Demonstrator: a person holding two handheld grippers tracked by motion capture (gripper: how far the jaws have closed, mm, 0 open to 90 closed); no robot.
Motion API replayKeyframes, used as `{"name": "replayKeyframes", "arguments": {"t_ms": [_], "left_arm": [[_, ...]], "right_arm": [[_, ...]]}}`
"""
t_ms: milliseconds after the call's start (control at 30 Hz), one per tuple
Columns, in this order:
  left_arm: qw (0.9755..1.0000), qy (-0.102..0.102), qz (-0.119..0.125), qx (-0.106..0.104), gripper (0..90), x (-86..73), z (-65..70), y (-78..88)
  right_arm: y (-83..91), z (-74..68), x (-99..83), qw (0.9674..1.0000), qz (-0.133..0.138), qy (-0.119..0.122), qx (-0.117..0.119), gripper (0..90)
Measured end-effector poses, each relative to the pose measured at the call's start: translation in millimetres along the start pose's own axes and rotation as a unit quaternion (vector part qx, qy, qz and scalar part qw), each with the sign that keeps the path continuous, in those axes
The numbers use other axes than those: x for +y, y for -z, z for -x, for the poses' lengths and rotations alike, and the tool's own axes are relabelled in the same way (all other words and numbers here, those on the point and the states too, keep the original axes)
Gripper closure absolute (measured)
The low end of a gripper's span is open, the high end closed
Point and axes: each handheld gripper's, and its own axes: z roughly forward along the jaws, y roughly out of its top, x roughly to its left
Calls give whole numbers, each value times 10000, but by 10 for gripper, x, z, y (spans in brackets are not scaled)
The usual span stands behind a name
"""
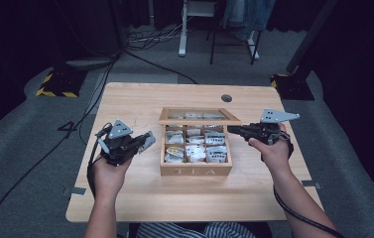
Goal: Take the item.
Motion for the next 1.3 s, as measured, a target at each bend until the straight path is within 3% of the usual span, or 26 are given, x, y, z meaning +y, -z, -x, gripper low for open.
{"name": "replayKeyframes", "arguments": {"t_ms": [33,133,233,267,333,400,500,567,700,867,967,1067,1300], "left_arm": [[10000,0,0,0,893,0,0,0],[9995,303,-93,89,892,-107,-144,-46],[9990,400,-158,128,893,-152,-208,-70],[9982,545,-193,154,893,-198,-259,-100],[9980,569,-234,165,893,-220,-289,-117],[9965,745,-338,175,892,-279,-365,-173],[9953,855,-413,206,892,-321,-424,-213],[9945,910,-464,245,892,-343,-450,-236],[9921,816,-737,612,890,-404,-464,-317],[9905,931,-830,577,890,-462,-529,-406],[9910,966,-769,511,890,-486,-560,-423],[9895,1194,-710,392,889,-541,-640,-465],[9875,1336,-680,488,875,-583,-693,-515]], "right_arm": [[0,0,0,10000,0,0,0,900],[-10,-1,-4,10000,-11,-1,2,900],[-15,-1,-8,10000,-23,-4,4,900],[-15,0,-8,10000,-23,-2,4,900],[-16,1,-9,10000,-15,-7,9,900],[-21,0,-11,10000,-24,-4,6,900],[-27,-3,-13,10000,-42,11,9,900],[-30,-5,-14,10000,-45,9,5,900],[-30,-6,-14,10000,-46,8,3,900],[-34,-10,-18,10000,-61,-2,0,900],[-33,-11,-19,10000,-66,0,0,900],[-33,-9,-18,10000,-65,-8,10,900],[-33,-11,-21,10000,-67,-11,12,900]]}}
